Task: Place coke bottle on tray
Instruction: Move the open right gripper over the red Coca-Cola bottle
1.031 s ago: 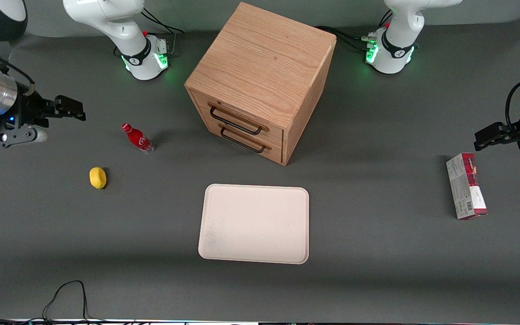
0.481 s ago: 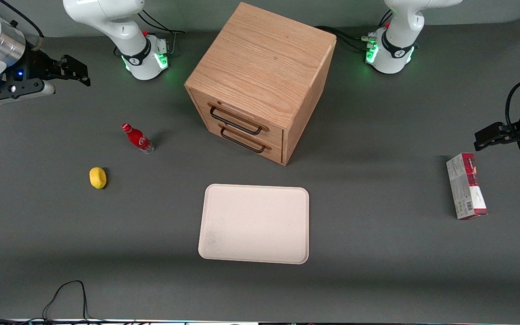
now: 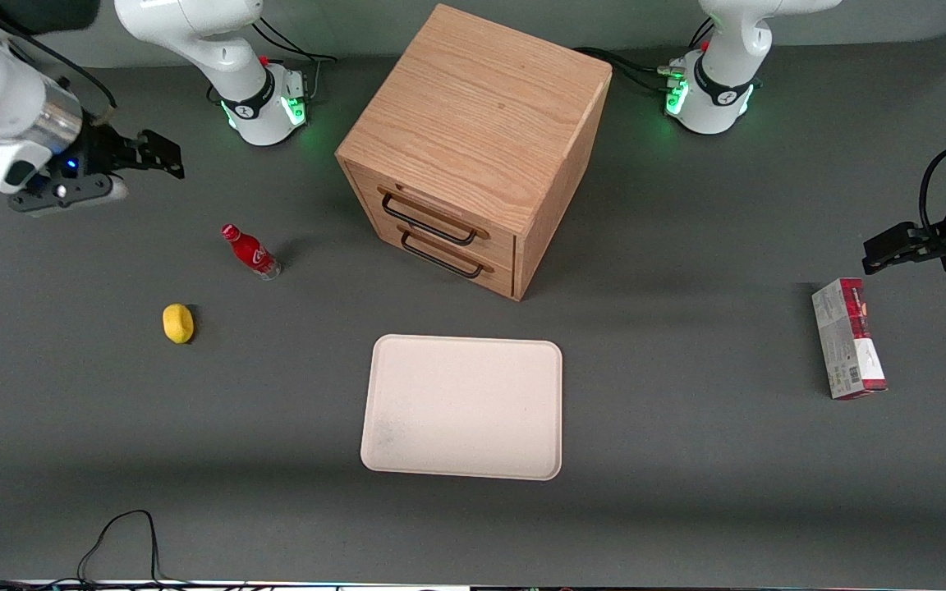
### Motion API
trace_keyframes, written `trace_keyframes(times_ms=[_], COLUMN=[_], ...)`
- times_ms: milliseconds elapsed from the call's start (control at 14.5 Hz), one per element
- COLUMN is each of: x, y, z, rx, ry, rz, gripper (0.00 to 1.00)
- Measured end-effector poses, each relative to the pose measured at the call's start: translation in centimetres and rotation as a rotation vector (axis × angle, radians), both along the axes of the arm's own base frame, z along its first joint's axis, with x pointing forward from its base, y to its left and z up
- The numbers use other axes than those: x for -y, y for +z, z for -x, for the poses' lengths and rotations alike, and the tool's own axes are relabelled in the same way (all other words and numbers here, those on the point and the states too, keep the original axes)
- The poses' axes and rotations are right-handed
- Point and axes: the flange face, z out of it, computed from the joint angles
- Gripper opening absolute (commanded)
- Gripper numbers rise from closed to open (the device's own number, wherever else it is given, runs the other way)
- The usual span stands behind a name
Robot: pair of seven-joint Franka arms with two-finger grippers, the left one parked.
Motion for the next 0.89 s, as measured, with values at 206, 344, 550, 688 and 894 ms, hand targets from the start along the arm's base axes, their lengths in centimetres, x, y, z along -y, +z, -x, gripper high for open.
trace_keyframes(times_ms=[206,344,550,688,894], x=[0.0,0.0,0.1,0.1,0.2], y=[-6.0,-9.3,-12.6,-14.6,-17.4], z=[0.3,1.0,2.0,2.7,3.7], rx=[0.021,0.022,0.028,0.039,0.063], ry=[-0.004,-0.005,-0.006,-0.007,-0.009], rz=[-0.001,0.0,0.001,0.0,-0.001], gripper=[1.0,1.0,1.0,1.0,1.0])
